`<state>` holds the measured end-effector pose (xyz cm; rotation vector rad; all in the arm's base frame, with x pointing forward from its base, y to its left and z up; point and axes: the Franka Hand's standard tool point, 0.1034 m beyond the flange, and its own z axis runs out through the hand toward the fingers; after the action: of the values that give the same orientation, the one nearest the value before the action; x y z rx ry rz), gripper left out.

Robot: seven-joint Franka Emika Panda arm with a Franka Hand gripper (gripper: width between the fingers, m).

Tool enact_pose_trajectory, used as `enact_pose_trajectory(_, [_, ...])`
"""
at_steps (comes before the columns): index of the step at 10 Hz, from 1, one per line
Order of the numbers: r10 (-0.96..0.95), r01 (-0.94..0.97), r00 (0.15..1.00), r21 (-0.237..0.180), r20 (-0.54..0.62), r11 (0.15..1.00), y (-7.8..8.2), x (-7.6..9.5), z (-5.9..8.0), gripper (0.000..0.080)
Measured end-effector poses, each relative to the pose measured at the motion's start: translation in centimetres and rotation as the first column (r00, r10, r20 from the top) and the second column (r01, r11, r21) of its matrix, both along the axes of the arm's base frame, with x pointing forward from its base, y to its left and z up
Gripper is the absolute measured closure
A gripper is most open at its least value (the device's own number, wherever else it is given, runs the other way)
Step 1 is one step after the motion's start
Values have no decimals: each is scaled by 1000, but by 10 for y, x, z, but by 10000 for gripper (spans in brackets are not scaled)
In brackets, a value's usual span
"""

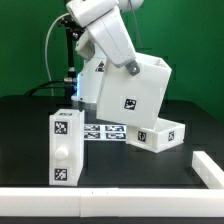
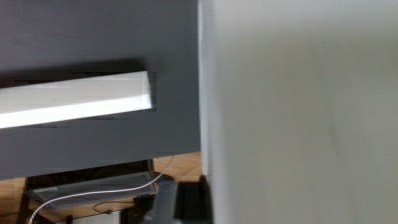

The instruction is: Assemble drawer

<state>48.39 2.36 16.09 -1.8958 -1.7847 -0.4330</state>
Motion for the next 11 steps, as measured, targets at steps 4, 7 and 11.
enact_pose_trajectory(4, [-41,42,998,18,-47,999,16,53,-7,765])
enact_pose_trajectory(7, [-67,67,997,15,-33,998,-2,72,-17,765])
enact_pose_trajectory(11, [-83,83,996,-2,-45,997,-9,72,-22,765])
